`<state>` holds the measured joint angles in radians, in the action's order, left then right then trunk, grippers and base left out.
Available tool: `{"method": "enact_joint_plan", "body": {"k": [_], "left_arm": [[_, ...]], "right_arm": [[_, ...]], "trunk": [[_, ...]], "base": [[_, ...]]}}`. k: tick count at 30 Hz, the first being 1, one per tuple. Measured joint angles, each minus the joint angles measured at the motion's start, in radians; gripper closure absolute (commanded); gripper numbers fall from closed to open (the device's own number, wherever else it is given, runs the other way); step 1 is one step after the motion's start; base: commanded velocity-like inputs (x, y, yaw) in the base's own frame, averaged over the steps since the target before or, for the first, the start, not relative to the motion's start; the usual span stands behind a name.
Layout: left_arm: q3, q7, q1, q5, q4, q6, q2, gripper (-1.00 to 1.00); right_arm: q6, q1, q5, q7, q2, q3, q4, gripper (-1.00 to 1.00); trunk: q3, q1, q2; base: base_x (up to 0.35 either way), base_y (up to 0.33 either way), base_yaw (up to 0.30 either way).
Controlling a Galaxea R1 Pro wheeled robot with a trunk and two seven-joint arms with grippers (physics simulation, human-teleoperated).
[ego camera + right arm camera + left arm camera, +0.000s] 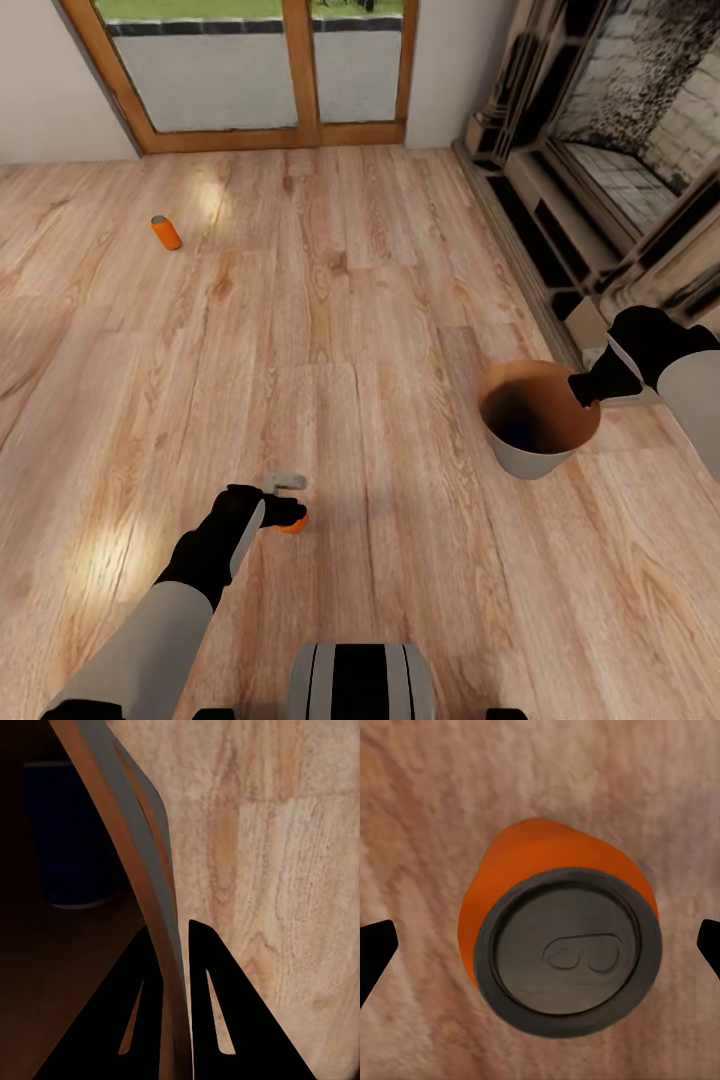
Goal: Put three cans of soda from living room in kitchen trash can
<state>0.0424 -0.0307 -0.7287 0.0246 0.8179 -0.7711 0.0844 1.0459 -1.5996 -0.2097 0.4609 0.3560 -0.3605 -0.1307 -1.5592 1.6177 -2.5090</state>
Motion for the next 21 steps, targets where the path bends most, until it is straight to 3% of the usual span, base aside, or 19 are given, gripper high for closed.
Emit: {"method": "enact_joint_plan", "body": {"k": [8,12,21], "left_arm": [[0.0,0.0,0.001,-0.001,0.001,0.0,0.0,-1.0],[0.0,0.0,0.001,-0.002,0.0,-0.001,0.0,-1.0],[0.0,0.0,0.0,-0.002,0.001,-0.001,0.0,-1.0]], "right_arm": [[0.0,0.0,-0.001,0.0,0.001,-0.002,0.0,1.0],[0.0,0.0,0.0,0.0,0.001,-0.001,0.0,1.0],[0.0,0.001,0.0,0.0,0.001,-0.002,0.0,1.0]], "trunk": [[-0.002,0.0,0.0],[-0.017,0.002,-0.001],[-0.018,0.002,-0.001]], "base": [[0.0,0.0,0.0],[0.0,0.0,0.0],[0.0,0.0,0.0]]}}
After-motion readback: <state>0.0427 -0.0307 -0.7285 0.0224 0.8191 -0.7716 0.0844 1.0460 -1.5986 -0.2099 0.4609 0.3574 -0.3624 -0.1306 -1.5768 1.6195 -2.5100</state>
